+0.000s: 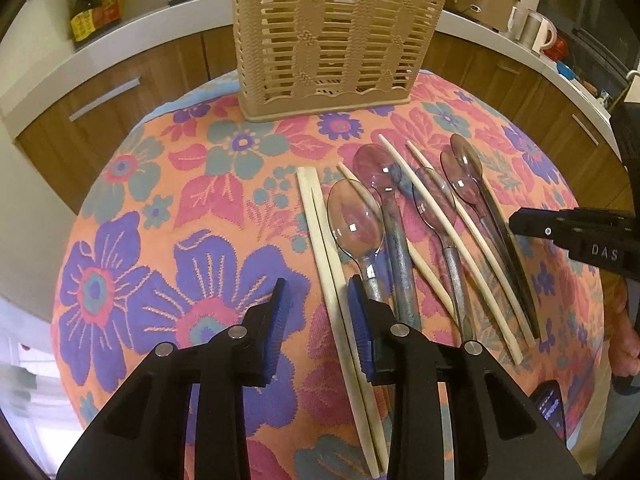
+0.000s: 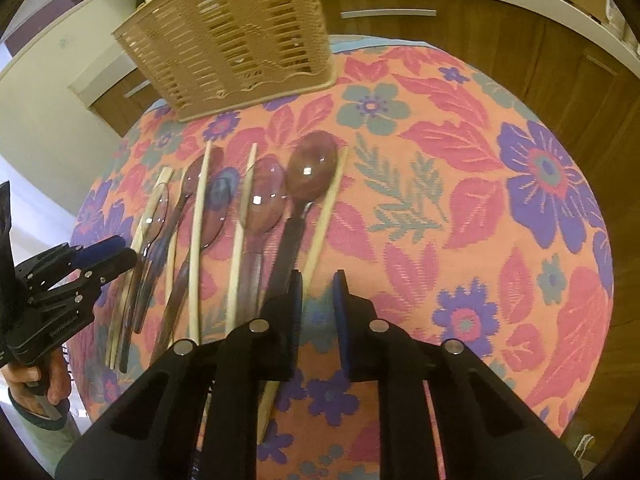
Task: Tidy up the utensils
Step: 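Grasp a chopstick with left tool while right tool grasps another chopstick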
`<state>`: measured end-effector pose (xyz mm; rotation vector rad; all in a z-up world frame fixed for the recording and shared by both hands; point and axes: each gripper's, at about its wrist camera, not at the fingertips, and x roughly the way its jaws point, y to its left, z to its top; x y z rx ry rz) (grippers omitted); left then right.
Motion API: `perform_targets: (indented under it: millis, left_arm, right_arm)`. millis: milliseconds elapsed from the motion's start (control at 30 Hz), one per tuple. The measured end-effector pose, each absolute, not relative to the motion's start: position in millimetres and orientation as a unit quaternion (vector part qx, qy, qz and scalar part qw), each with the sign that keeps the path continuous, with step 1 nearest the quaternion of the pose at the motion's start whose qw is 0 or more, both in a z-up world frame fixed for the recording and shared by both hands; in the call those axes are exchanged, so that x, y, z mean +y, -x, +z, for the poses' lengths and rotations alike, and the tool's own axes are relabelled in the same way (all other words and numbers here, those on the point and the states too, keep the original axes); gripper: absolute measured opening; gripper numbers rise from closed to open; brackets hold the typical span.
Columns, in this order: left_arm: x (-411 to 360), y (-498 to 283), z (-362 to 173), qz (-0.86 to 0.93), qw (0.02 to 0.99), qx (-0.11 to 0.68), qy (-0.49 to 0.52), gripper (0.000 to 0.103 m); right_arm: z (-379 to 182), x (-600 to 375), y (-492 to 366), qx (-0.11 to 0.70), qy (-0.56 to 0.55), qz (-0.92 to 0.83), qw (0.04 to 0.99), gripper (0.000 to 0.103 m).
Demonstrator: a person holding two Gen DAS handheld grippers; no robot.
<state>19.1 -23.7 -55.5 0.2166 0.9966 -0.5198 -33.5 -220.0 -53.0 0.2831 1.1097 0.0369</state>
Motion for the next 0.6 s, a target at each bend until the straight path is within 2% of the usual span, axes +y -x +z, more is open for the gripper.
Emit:
perform_targets:
  millis: [200,600]
  left_arm:
    - [-27.6,-18.0,-55.5,-0.237,0.841,0.473,-0.113,0.029]
    - [-20.0,-19.9,-55.6,-0.243,0.836,0.481,-0.107,0.031]
  right_arm:
    - [-49.2,-222.3,30.0,0.523,-0.147,0.025,0.839,0.013]
    - [-52.2,-205.3,21.5,0.548,-0.08,-0.009,0.833,0.013]
